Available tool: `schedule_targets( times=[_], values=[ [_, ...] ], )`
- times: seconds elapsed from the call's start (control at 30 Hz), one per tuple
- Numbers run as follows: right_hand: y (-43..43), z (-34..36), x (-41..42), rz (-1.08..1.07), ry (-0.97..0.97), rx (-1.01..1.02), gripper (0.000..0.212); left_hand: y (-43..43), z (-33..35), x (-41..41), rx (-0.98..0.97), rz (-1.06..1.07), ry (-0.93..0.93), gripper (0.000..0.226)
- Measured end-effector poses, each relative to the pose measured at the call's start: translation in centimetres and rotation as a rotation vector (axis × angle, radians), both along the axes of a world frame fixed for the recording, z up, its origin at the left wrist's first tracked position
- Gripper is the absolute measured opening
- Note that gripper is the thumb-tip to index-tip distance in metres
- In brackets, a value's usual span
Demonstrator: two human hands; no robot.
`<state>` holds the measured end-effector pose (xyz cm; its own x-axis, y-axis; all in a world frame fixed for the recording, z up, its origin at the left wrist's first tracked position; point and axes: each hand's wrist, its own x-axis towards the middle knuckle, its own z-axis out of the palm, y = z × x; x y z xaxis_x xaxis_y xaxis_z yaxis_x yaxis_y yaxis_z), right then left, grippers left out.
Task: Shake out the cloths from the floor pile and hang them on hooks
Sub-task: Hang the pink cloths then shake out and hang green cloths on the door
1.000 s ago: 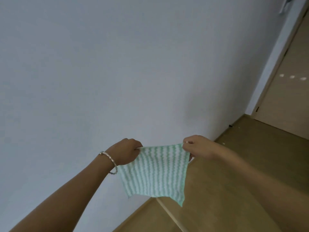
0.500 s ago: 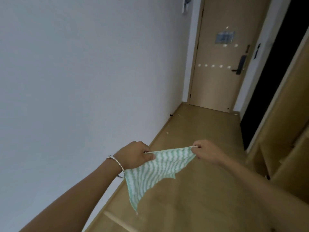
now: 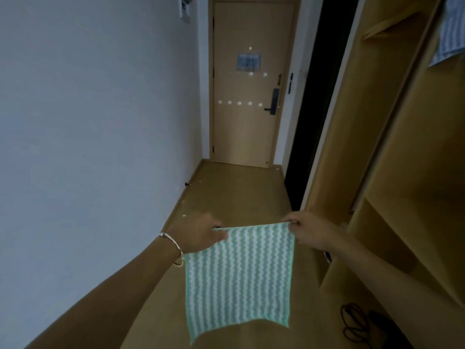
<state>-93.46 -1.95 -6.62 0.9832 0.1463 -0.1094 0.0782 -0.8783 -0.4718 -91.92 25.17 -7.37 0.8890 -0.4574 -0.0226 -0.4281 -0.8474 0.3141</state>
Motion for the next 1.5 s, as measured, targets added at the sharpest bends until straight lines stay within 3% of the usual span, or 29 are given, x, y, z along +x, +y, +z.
schedule_targets(
  times=[0.17, 0.4, 0.57, 0.9, 1.13, 1.27, 1.37, 1.5],
  values=[
    [0.4, 1.3, 6.7, -0.080, -0.016, 0.006, 0.030, 0.3, 1.4, 8.9, -0.039, -0.077, 0.002, 0.024],
    [1.6, 2.6, 12.6, -0.103, 0.053, -0.015, 0.028, 0.2, 1.9, 16.8, 0.032, -0.141, -0.014, 0.034],
    [1.7, 1.8, 17.5, -0.092, 0.133, 0.015, 0.011, 0.1, 1.7, 21.2, -0.024, -0.136, -0.006, 0.035],
    [0.2, 0.0, 29.1, -0.062, 0.031, 0.215, 0.027, -2.6, 0.6, 32.1, -0.091, -0.095, 0.013, 0.024],
    [-5.4, 0.9, 41.0, -0.093, 0.030, 0.346, 0.014, -8.2, 1.8, 44.9, -0.042, -0.080, -0.089, 0.024],
    [-11.1, 1.4, 46.7, 0.013, 0.050, 0.295, 0.018, -14.3, 3.1, 50.8, -0.071, -0.116, -0.078, 0.022],
    [-14.4, 1.5, 51.0, 0.029, 0.035, 0.213, 0.034, -17.5, 3.5, 54.0, -0.035, -0.157, -0.081, 0.018],
    [-16.2, 1.4, 56.2, 0.068, 0.029, 0.120, 0.037, -19.5, 4.1, 57.3, 0.020, -0.144, -0.043, 0.033]
  ],
)
